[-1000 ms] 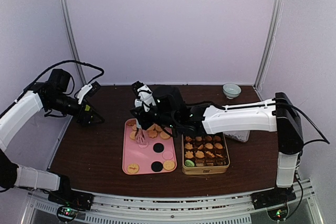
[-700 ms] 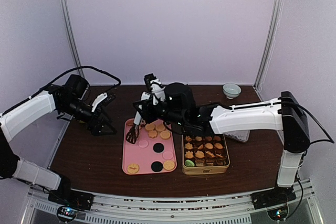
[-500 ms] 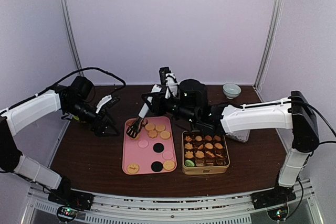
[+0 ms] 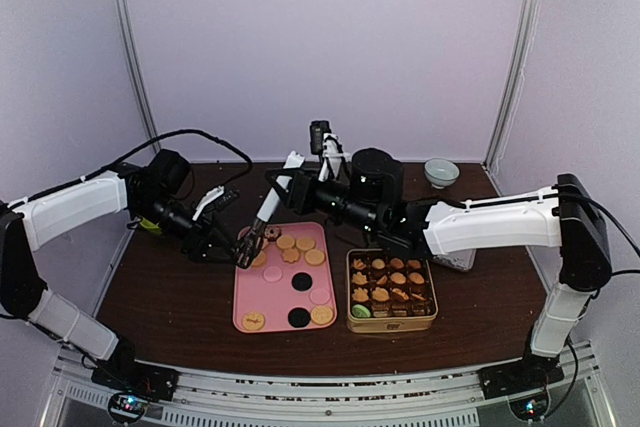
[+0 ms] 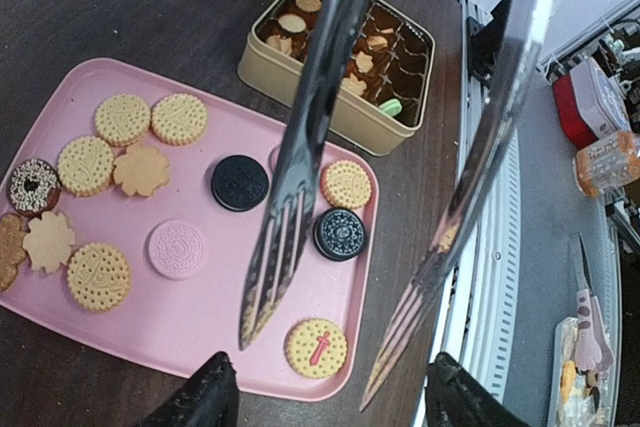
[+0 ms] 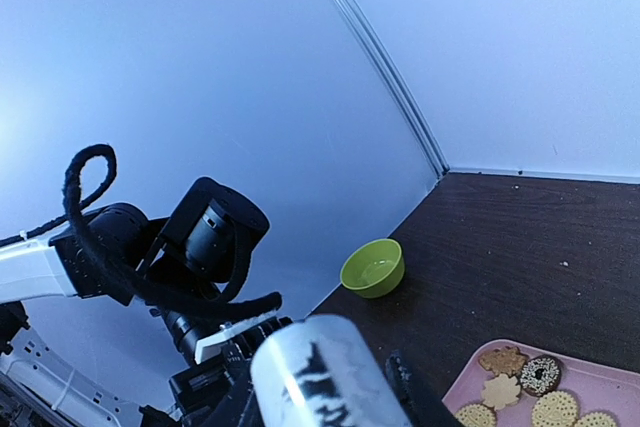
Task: Pack the cookies
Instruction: Pass from the right arm to the left
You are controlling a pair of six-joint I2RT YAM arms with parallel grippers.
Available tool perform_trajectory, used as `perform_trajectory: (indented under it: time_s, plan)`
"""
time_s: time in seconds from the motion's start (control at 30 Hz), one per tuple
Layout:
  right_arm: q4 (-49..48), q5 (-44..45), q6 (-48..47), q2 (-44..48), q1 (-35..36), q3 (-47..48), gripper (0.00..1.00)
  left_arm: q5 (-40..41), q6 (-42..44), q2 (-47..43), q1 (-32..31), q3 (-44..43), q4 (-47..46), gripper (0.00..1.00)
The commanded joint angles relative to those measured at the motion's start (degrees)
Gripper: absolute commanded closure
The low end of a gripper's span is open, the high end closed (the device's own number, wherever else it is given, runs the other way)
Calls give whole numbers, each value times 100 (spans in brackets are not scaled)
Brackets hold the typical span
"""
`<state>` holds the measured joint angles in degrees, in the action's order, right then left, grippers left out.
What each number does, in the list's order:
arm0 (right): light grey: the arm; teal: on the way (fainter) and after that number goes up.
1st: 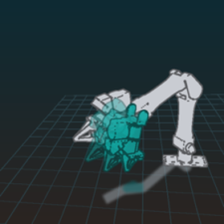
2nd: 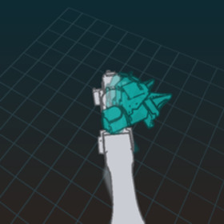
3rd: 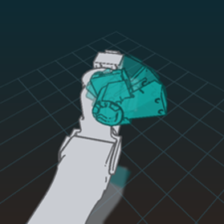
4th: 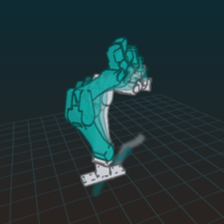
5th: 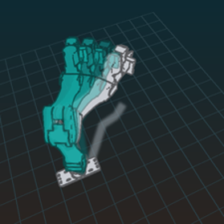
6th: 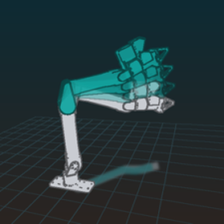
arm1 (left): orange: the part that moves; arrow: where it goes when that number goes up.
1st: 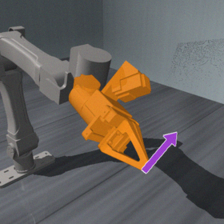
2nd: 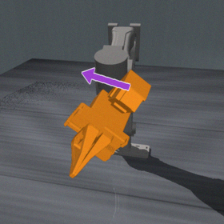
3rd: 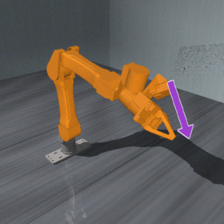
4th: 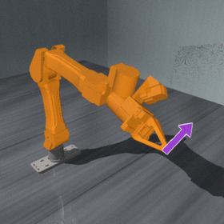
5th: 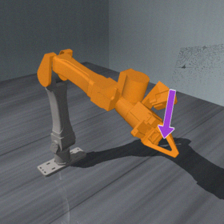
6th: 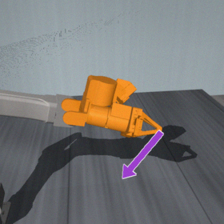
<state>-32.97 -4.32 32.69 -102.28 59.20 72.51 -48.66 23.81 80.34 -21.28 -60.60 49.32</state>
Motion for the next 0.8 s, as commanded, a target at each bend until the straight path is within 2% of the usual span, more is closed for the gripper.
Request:
perform_trajectory:
  time_s: [0.0, 0.1, 0.4, 0.53, 0.67, 0.77]
  plan:
    - [-391, -138, 115, 132, -29, 53, 65, -355, 36, 52, -2, -189, -167, 38]
    - [-411, -165, 108, 115, -31, 48, 66, -474, 199, 84, -2, -271, 72, 48]
    - [-478, -127, 155, 89, -31, 67, 66, -559, 225, 155, -15, -208, 166, 54]
    - [-581, -152, 204, 83, -30, 67, 67, -620, 238, 179, -33, -197, 166, 71]
    - [-726, -276, 312, 20, -31, 96, 66, -770, 209, 248, -44, -269, 168, 100]
    - [-841, -419, 367, -28, -30, 102, 65, -909, 331, 315, -56, -362, 325, 100]
